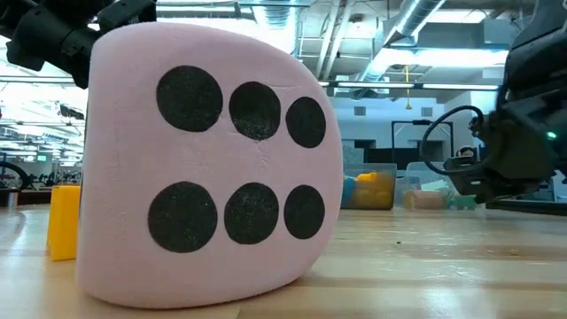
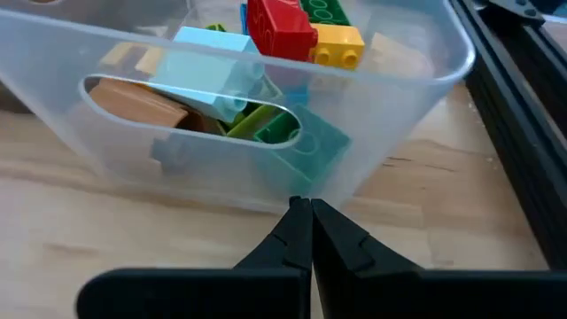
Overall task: Pick & Place Toys
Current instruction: Move the right transparent bin to the top of the table, then put the purple die into the white bin
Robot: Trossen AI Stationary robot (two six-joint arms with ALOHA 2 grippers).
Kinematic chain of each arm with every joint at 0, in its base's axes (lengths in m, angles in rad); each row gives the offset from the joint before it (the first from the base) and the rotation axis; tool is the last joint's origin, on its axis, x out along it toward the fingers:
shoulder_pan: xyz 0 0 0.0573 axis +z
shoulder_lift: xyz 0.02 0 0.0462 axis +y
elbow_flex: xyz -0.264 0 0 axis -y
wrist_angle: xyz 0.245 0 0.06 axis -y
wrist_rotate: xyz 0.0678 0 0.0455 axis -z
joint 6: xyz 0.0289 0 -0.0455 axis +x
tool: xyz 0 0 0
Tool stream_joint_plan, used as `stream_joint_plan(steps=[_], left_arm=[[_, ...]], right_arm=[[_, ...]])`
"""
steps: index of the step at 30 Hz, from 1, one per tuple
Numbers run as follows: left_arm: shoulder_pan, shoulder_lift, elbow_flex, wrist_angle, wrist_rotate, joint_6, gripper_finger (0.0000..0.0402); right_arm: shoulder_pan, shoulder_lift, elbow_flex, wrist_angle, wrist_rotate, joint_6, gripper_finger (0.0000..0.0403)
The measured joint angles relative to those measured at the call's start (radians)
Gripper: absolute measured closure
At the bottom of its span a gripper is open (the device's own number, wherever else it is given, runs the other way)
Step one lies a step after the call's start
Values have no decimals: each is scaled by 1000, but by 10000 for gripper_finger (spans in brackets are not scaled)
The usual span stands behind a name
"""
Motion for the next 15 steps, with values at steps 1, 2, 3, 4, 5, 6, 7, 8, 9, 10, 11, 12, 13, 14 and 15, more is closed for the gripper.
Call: stream_joint_plan(steps=[1,2,3,4,5,6,7,8,9,10,11,12,13,14,15], left_arm=[[0,0,0,0,0,0,165],[0,0,0,0,0,0,165],[0,0,0,0,0,4,165],[0,0,0,0,-1,8,165],[0,0,0,0,-5,12,165],[0,0,0,0,-13,14,165],[0,0,0,0,-20,14,165],[0,0,0,0,-27,15,165],[0,0,0,0,-30,16,165],[0,0,0,0,-31,17,165],[0,0,0,0,-31,17,165],[0,0,0,0,-31,18,165],[0,0,0,0,-31,18,165],[0,0,0,0,-31,18,165],[0,0,0,0,-31,18,165]], right_arm=[[-14,-14,-6,15,7,-28,403],[-28,-27,-12,37,16,-56,403],[-42,-38,-16,62,25,-86,403],[-56,-47,-20,90,36,-121,403],[-71,-55,-22,114,43,-154,403],[-87,-64,-22,134,47,-190,403],[-101,-73,-22,146,46,-226,403],[-113,-80,-19,151,42,-264,403],[-119,-87,-13,150,33,-293,403],[-118,-98,-7,143,25,-313,403],[-113,-110,3,135,17,-321,403],[-102,-122,12,129,14,-322,403],[-90,-134,22,122,14,-324,403],[-77,-146,31,117,15,-325,403],[-65,-157,42,112,15,-325,403]])
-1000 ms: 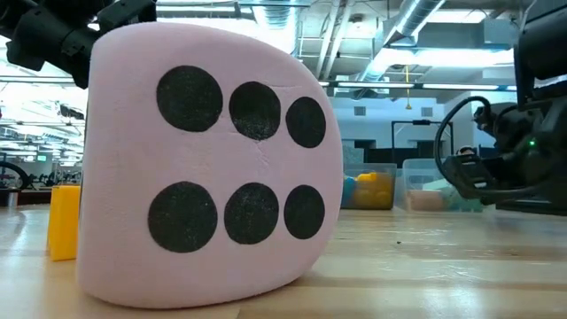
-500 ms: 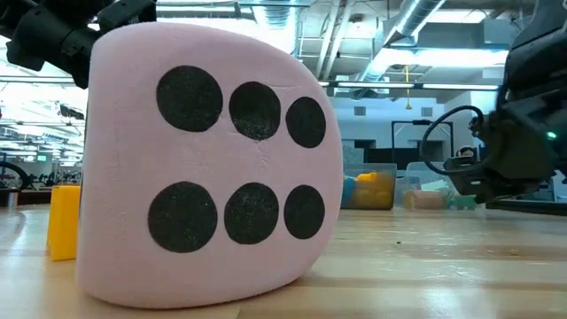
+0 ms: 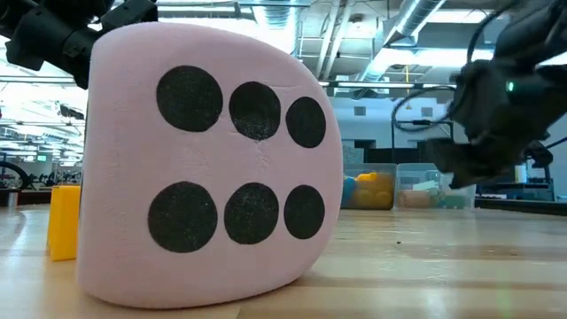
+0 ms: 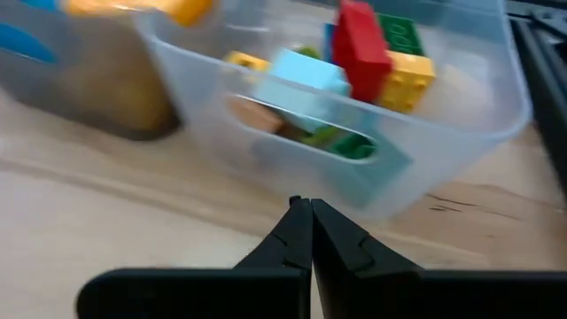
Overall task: Pick & Place Toys
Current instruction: Put the purple die into the white bin
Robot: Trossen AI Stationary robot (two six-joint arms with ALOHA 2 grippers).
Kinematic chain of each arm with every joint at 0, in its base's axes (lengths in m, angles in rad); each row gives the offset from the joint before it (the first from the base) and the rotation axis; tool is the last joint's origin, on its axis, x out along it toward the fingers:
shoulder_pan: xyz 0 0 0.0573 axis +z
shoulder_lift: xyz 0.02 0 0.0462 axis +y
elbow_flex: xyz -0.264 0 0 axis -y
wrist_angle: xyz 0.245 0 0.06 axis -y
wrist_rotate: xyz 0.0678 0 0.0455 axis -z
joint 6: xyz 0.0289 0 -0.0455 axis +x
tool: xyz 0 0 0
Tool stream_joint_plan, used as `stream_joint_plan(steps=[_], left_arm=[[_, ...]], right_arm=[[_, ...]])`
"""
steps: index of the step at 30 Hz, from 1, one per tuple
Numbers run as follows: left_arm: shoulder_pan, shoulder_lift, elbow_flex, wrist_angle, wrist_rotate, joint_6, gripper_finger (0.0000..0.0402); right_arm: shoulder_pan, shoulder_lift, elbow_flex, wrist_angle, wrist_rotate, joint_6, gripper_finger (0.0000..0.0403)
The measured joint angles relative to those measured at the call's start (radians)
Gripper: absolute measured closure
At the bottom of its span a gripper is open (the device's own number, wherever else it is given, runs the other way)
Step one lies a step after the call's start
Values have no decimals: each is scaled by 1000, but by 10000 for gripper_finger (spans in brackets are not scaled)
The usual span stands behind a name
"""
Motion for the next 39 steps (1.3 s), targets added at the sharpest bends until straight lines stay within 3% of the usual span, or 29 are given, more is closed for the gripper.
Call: stream_joint_plan(steps=[6,9,17,21,26,31,34,36,39], left_arm=[[0,0,0,0,-4,16,165],[0,0,0,-1,3,104,165],[2,0,0,11,-13,434,165],[21,0,0,29,-102,458,165],[73,0,0,28,-112,475,165],[122,0,0,-8,-116,470,165],[150,0,0,-60,-116,462,165],[168,0,0,-106,-116,461,165],[202,0,0,-194,-115,435,165]], right_arm=[[114,-43,75,17,9,-16,403],[201,-40,114,132,26,-127,403],[354,126,151,762,20,-883,403],[314,255,139,922,-69,-988,403],[221,433,135,1133,-189,-1059,403],[141,604,136,1628,-306,-1267,403],[90,671,136,1880,-449,-1381,403],[42,679,136,1935,-557,-1411,403],[-49,672,137,1882,-678,-1413,403]])
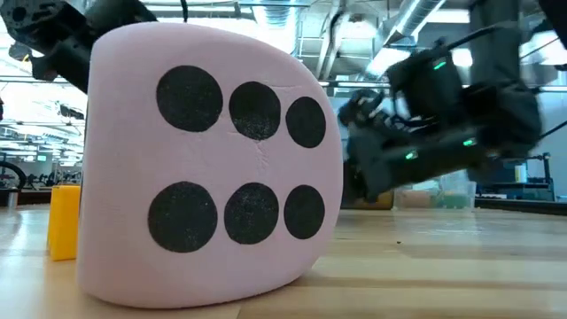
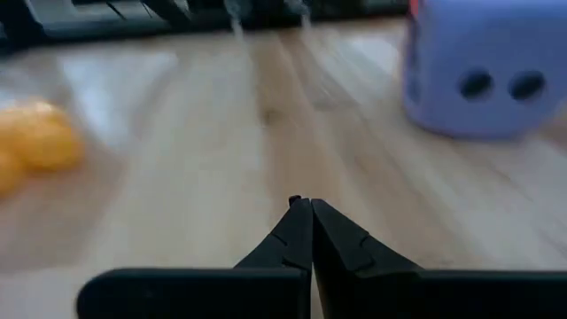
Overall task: Pick & Place Toys
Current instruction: Put the purple die into the white bin
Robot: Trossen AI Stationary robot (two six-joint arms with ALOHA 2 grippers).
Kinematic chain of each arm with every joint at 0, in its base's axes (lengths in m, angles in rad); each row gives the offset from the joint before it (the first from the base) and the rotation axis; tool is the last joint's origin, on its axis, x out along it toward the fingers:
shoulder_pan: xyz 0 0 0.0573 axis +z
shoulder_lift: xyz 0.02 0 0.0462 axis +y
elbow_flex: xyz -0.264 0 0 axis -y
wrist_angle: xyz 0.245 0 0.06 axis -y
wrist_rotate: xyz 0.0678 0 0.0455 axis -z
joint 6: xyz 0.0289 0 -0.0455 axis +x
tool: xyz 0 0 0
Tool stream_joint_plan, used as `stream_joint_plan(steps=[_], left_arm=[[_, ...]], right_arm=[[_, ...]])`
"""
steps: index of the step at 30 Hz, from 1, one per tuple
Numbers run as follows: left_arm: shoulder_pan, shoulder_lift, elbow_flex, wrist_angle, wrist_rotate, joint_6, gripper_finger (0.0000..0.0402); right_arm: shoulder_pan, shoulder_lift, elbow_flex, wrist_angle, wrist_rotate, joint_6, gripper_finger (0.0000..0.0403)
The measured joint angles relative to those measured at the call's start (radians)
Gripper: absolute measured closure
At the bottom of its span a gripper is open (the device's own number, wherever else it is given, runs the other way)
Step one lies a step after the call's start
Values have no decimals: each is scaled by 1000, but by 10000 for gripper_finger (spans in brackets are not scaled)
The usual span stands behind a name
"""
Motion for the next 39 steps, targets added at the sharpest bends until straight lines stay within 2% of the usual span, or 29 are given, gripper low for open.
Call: stream_joint_plan(steps=[3,6,9,14,21,24,28,39], left_arm=[[42,0,0,-80,0,-54,165],[82,0,0,-130,0,-79,165],[113,0,0,-147,0,-80,165],[144,0,0,-148,0,-80,165],[175,0,0,-167,4,-78,165],[197,0,0,-196,3,-77,165],[239,0,0,-219,3,-76,165],[342,0,0,-190,-1,-72,165]], right_arm=[[-87,-4,0,-88,-109,17,403],[-153,-1,1,-105,-219,27,397],[-188,-2,2,-117,-245,24,369],[-188,-9,2,-132,-258,-11,292],[-165,-10,1,-147,-238,-64,157],[-169,-10,1,-152,-228,-64,120],[-178,-9,1,-156,-210,-64,101],[-186,-9,1,-197,-91,-113,100]])
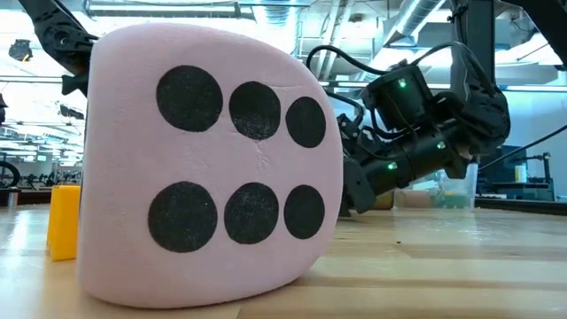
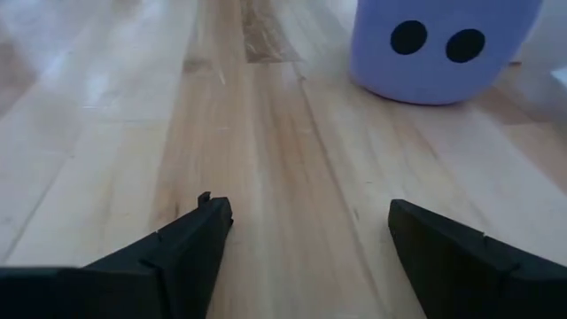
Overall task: Pick & Place Toys
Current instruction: Put the purple die into the white bin
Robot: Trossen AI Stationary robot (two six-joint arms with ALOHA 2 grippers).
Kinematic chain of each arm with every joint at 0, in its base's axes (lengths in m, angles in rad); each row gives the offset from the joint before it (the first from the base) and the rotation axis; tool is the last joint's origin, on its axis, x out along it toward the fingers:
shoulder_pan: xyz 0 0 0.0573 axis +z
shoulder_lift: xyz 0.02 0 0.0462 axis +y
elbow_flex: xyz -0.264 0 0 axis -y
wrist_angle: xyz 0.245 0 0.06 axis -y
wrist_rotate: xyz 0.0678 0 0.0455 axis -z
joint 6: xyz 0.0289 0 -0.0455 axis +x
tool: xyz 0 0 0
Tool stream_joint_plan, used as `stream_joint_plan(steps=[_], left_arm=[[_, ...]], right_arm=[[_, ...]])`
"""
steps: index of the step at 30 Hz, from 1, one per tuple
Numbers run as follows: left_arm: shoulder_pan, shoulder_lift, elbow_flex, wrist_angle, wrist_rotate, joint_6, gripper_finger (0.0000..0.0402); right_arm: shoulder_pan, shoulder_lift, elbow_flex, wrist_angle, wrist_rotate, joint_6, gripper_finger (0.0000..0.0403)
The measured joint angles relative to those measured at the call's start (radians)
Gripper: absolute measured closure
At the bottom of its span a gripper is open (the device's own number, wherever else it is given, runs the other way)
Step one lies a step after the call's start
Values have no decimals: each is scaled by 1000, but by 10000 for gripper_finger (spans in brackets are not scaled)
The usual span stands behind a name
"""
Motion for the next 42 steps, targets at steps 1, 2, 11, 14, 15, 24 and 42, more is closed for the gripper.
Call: stream_joint_plan(steps=[1,2,11,14,15,24,42], left_arm=[[1,0,0,5,2,0,165],[1,0,0,14,13,0,165],[-9,0,0,143,225,0,165],[-21,0,0,146,226,0,165],[-25,0,0,147,226,0,165],[-90,0,0,169,425,20,165],[-122,3,0,291,211,20,165]], right_arm=[[-4,-1,0,-3,1,0,100],[-6,-1,0,-5,1,-1,100],[-25,2,14,-3,6,-16,101],[-26,3,19,-6,-3,-14,101],[-27,3,19,-6,-9,-14,101],[-27,3,20,-8,-17,7,101],[-27,3,20,-8,-24,8,101]])
